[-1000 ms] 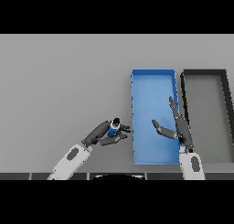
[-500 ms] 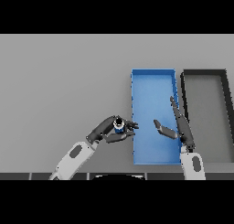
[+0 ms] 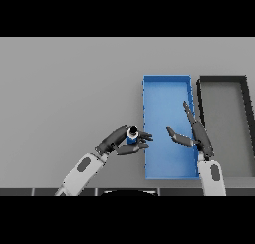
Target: Pick up the blue pipe and place it into the blue bin.
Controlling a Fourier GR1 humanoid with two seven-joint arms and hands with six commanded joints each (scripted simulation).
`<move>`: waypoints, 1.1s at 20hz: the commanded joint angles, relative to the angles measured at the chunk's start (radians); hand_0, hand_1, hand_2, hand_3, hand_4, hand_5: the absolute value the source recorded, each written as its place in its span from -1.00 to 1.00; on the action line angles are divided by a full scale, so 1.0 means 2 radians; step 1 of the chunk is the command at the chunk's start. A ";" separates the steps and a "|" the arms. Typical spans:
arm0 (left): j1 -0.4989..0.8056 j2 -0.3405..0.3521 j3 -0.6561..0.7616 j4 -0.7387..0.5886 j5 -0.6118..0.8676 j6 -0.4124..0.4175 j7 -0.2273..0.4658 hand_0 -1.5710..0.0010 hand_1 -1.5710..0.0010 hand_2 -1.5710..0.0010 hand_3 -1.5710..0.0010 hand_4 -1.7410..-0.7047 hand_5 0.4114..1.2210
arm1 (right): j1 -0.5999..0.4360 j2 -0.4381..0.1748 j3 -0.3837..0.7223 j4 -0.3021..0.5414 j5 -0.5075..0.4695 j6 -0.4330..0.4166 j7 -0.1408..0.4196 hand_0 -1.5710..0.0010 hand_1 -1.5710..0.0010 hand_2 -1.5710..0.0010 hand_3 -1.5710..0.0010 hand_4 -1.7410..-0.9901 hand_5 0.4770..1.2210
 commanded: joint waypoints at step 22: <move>0.020 -0.016 0.023 -0.016 -0.043 -0.040 0.003 -1.00 -1.00 -1.00 -1.00 -0.49 1.00 | -0.132 -0.107 0.071 -0.178 -0.218 0.199 0.119 1.00 1.00 1.00 1.00 0.34 -0.88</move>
